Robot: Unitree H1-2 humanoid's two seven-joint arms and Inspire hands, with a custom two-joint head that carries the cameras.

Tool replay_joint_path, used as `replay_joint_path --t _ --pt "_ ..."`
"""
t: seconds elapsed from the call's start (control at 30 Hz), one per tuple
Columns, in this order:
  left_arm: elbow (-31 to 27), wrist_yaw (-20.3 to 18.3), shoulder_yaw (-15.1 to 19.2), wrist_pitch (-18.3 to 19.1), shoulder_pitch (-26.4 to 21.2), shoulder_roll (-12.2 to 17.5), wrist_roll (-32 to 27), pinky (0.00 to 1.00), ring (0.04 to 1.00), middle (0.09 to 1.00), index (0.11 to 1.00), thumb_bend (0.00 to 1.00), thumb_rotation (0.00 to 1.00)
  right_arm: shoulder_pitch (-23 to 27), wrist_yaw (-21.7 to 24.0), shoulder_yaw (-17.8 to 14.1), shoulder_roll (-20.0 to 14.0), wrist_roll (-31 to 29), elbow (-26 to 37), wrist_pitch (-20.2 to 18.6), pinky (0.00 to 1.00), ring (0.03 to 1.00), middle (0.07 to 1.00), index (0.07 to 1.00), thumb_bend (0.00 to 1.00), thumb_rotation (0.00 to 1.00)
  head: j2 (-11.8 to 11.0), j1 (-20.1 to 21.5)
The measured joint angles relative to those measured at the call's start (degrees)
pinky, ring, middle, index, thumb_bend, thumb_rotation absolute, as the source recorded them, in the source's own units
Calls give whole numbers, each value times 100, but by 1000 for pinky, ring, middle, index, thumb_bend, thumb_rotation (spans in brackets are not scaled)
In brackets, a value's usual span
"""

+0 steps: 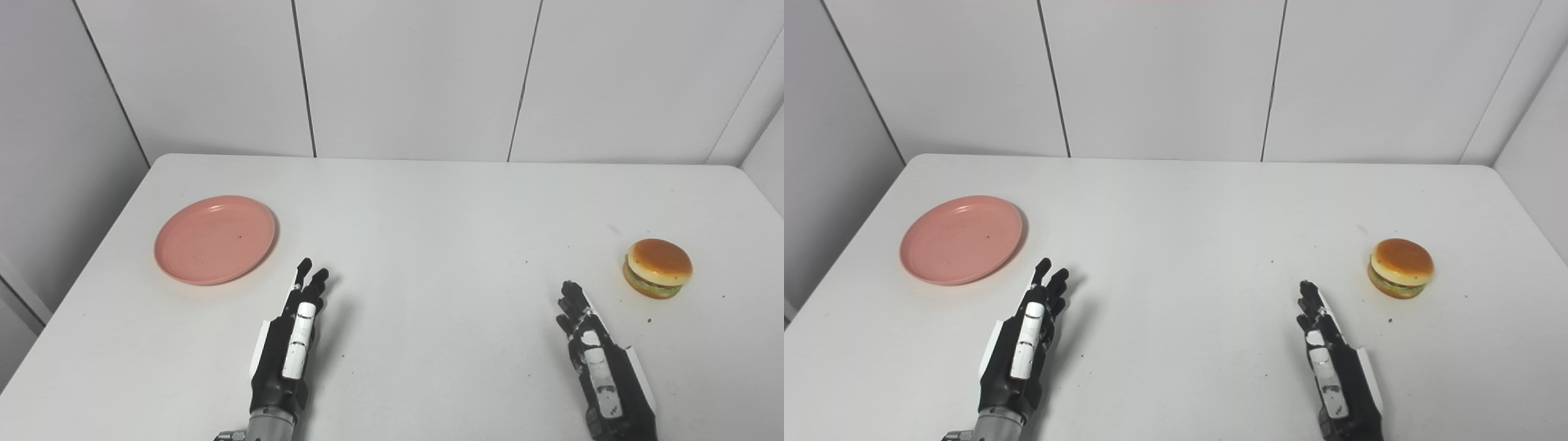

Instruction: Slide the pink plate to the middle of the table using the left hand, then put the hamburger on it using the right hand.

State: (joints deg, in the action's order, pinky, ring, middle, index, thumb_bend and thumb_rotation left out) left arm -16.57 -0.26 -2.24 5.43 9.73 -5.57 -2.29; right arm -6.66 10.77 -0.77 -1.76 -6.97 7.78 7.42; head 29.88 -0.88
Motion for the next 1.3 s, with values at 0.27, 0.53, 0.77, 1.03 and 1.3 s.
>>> replay_joint_path --t 0.27,0.53,0.77,1.03,1.3 --pt "410 54 -125 -422 -3 -62 100 1000 972 921 943 526 916 34 202 -59 -57 -207 -412 620 1000 994 977 933 867 921 -492 -554" --pt "799 235 -259 -891 -60 -92 267 994 949 906 931 424 895 148 378 -98 -337 -435 -844 1124 1000 1000 998 951 876 926 -976 -870" --pt "1077 298 -276 -1251 -109 -108 325 937 923 890 918 350 817 213 395 -111 -359 -565 -1047 1374 1000 1000 1000 958 845 935 -1204 -1195" --pt "1188 409 -303 -1380 -145 -122 460 888 898 875 897 325 721 250 425 -87 -409 -575 -1123 1466 1000 1000 1000 971 875 949 -1310 -1266" --pt "1187 398 -285 -1457 -145 -115 360 909 909 882 905 344 763 249 423 -59 -419 -567 -1122 1466 1000 1000 1000 961 862 955 -1283 -1126"
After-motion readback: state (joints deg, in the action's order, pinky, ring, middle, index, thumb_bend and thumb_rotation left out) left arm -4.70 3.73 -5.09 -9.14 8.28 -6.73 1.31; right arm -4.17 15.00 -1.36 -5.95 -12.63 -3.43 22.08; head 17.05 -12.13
